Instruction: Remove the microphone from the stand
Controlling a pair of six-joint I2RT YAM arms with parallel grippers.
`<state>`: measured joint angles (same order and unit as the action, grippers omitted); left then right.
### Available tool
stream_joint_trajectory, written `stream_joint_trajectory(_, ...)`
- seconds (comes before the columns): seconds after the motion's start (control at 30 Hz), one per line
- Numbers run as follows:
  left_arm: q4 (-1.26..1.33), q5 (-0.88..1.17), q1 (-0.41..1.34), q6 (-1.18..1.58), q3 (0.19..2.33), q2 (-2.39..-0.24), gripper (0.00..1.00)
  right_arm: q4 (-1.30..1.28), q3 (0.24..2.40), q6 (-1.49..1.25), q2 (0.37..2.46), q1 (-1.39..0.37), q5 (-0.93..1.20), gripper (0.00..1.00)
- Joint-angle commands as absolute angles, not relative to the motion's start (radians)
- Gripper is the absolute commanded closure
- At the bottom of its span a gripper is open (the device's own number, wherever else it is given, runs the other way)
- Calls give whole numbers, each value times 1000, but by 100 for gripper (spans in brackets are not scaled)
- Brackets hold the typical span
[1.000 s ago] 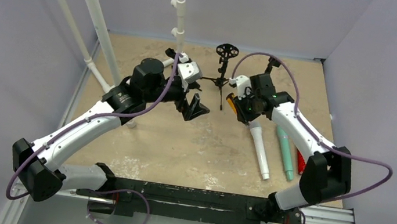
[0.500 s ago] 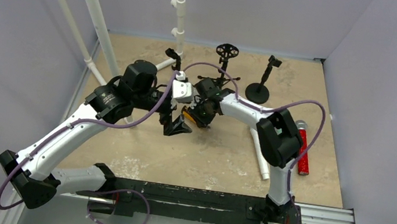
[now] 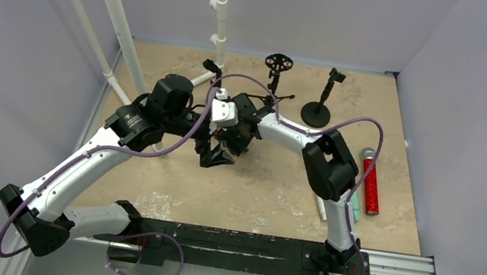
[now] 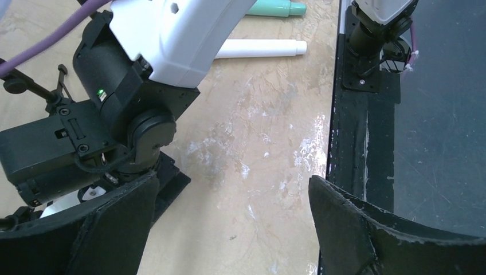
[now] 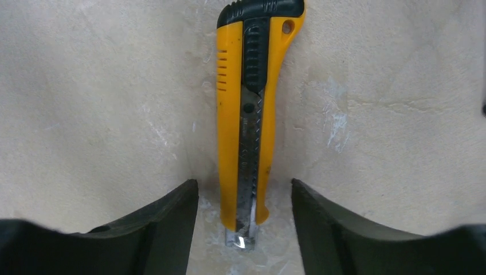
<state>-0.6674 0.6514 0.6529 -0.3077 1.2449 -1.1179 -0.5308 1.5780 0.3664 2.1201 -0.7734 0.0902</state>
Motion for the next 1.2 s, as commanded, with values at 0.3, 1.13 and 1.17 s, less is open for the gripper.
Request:
stream_joint_trajectory(0.3, -591, 594, 610, -302, 1207, -1028, 0, -588, 1367, 365, 1697, -762, 58, 5)
stream_joint_trajectory(1.13, -528, -9, 453, -46, 1318, -891, 0, -479, 1065, 111, 1013, -326, 80, 1)
stream_joint_trajectory(1.17, -522, -26, 441, -42, 1304, -878, 0, -496, 1074, 105, 1004, -313, 100, 1)
